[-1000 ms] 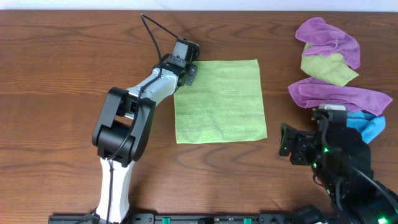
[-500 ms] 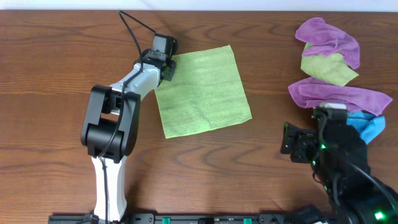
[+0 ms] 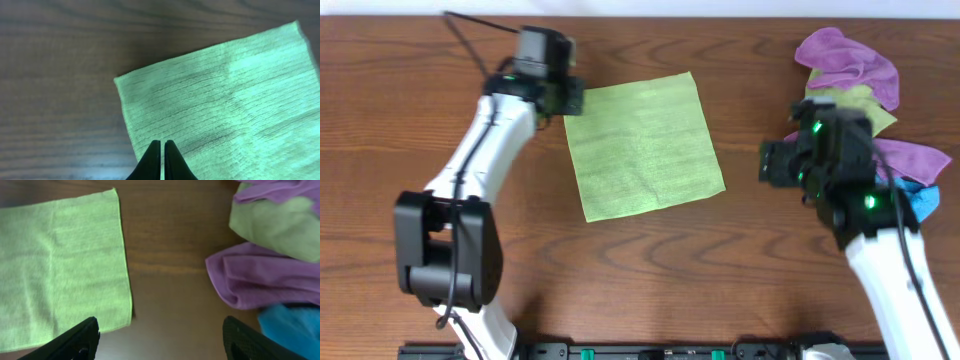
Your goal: Fold the cloth
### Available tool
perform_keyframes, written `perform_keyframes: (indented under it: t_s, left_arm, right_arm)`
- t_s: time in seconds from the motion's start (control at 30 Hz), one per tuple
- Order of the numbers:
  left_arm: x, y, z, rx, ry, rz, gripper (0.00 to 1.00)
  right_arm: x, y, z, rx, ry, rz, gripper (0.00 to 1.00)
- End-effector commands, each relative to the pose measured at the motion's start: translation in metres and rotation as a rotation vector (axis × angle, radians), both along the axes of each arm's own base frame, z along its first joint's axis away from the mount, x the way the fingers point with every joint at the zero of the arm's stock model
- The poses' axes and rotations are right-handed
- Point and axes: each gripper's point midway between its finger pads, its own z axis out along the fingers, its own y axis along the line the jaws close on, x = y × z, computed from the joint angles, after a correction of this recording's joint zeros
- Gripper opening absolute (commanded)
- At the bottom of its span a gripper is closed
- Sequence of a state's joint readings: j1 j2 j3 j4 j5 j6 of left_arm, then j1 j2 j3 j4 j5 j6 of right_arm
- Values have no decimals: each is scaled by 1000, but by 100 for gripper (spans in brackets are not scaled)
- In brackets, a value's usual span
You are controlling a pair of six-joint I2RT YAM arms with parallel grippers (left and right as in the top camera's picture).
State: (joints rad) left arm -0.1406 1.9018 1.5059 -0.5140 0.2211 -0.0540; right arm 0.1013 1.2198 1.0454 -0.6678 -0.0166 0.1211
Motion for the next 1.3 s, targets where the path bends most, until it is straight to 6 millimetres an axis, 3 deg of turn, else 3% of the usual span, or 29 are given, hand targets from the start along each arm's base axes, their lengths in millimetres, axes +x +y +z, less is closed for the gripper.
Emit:
perform_keyframes:
  t_s: [0.0,0.07,0.23,0.37,0.53,0.73,0.87,0.97,1.07,1.2,1.23,1.27]
  left_arm:
    - [-10,2,3,-234,83,-5,6]
    - [-21,13,-3,-247,145,22,6]
    - [-57,14,-29,-250,301,39,6]
    - [-99,-7,-55,-407,453,13,6]
    - [-140,-20,-70,-495,563,6,6]
    - [-167,-13,-41,-365,417,80,6]
    - [-191,-10,-33,-313,308,170,6]
    - [-201,-8,-37,-358,257,250,9]
    - [-217,-6,-58,-374,294,293,10]
    - [-221,-1,-74,-354,295,322,23]
    - [-220,2,-76,-344,295,336,36]
    - [-220,2,-78,-342,294,336,43]
  right_arm:
    - [16,13,-21,158,52,128,79]
    - [25,21,-42,237,104,163,79]
    - [38,46,-91,359,223,194,79]
    - [34,54,-113,368,285,223,79]
    - [28,55,-119,326,297,288,79]
    - [16,52,-125,274,321,372,78]
    - [22,49,-122,276,295,365,79]
    - [24,44,-124,277,292,352,80]
    - [24,44,-130,281,308,348,81]
    - [21,50,-139,308,339,362,80]
    - [20,51,-142,313,346,365,79]
    - [19,52,-144,319,353,364,79]
